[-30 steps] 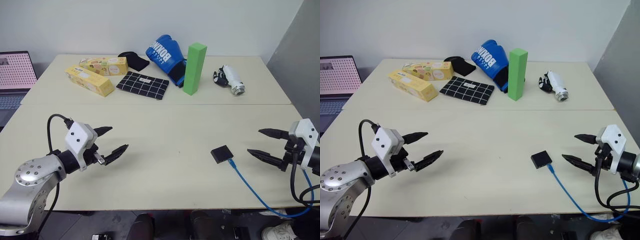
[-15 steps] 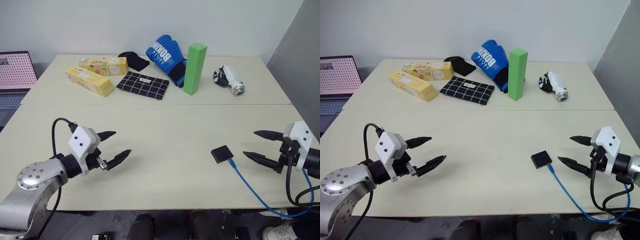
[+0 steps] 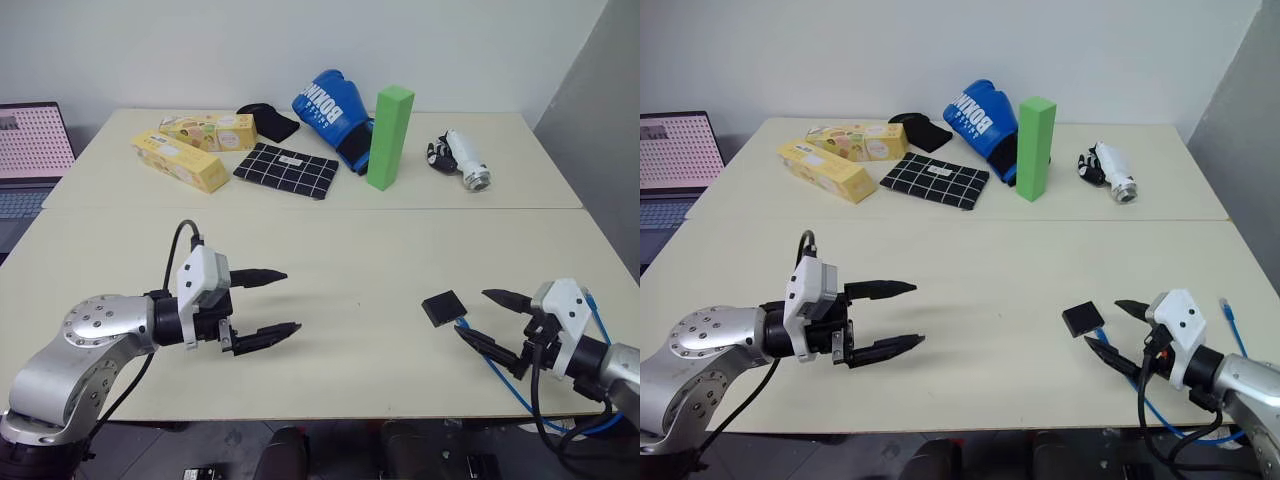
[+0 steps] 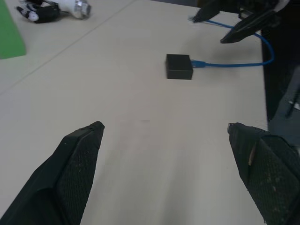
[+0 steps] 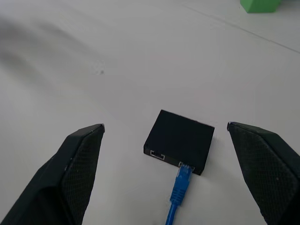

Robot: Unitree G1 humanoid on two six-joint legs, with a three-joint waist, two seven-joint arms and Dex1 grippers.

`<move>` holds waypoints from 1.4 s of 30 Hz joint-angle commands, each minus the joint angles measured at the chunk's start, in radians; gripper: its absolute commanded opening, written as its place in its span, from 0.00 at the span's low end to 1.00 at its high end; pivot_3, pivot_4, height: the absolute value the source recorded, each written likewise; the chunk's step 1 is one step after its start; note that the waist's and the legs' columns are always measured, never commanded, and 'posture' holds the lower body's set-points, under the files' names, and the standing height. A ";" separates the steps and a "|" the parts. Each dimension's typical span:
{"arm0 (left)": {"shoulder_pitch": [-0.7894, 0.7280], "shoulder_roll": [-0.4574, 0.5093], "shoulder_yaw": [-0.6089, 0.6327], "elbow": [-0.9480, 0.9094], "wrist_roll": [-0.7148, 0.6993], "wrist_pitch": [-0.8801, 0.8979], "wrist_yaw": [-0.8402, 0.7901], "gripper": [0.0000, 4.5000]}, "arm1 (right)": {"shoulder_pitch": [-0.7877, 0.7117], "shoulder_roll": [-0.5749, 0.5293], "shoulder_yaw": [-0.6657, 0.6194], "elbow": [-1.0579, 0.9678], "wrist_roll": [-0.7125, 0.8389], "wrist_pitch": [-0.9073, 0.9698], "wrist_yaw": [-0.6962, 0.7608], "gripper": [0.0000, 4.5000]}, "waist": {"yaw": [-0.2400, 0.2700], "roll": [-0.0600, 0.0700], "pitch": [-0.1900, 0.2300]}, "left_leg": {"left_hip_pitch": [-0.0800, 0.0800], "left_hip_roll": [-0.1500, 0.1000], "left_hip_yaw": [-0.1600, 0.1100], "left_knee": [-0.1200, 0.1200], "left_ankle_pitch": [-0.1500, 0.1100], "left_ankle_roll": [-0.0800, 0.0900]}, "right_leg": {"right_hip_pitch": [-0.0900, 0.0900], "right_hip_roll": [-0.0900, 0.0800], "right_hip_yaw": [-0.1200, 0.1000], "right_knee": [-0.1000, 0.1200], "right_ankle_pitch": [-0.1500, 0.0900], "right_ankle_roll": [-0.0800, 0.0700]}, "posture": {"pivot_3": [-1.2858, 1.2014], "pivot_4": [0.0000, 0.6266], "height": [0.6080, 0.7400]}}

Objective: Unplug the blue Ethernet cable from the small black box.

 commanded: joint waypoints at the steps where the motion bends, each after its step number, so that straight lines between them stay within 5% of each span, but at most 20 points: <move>1: -0.058 0.023 -0.054 0.008 0.000 -0.023 -0.083 1.00 | 0.035 0.059 0.047 -0.078 -0.015 0.044 -0.107 0.99 | 0.000 0.000 0.000 | 0.000 0.000 0.000 0.000 0.000 0.000 | 0.000 0.001 0.000 0.000 0.000 0.000 | 0.52 0.24 1.00; 19: -0.079 0.024 -0.154 0.016 0.063 -0.124 -0.225 1.00 | -0.024 0.181 0.147 0.115 -0.132 0.008 -0.234 0.99 | -0.002 0.000 0.000 | 0.000 0.001 0.001 0.000 0.000 0.000 | 0.000 0.002 0.001 0.000 0.000 0.000 | 0.52 0.24 1.00; 22: -0.088 0.029 -0.166 0.025 0.079 -0.144 -0.246 1.00 | -0.041 0.170 0.150 0.153 -0.170 0.006 -0.251 0.89 | -0.001 0.000 0.000 | 0.000 0.001 0.001 0.000 0.000 0.000 | -0.001 0.002 0.001 -0.001 0.000 0.000 | 0.52 0.24 1.00; 37: -0.095 0.024 -0.154 0.070 0.109 -0.176 -0.265 1.00 | -0.036 0.131 0.212 0.162 -0.245 -0.022 -0.223 0.04 | -0.002 0.000 0.000 | 0.000 0.001 0.000 0.000 0.000 0.000 | 0.000 0.002 0.001 0.000 0.000 0.000 | 0.52 0.24 1.00; 42: -0.088 0.019 -0.147 0.090 0.118 -0.187 -0.254 1.00 | -0.058 0.121 0.229 0.175 -0.259 -0.052 -0.197 0.02 | -0.003 0.000 0.000 | 0.001 0.001 0.001 0.000 0.000 0.000 | 0.000 0.003 0.001 0.000 0.000 0.000 | 0.52 0.24 1.00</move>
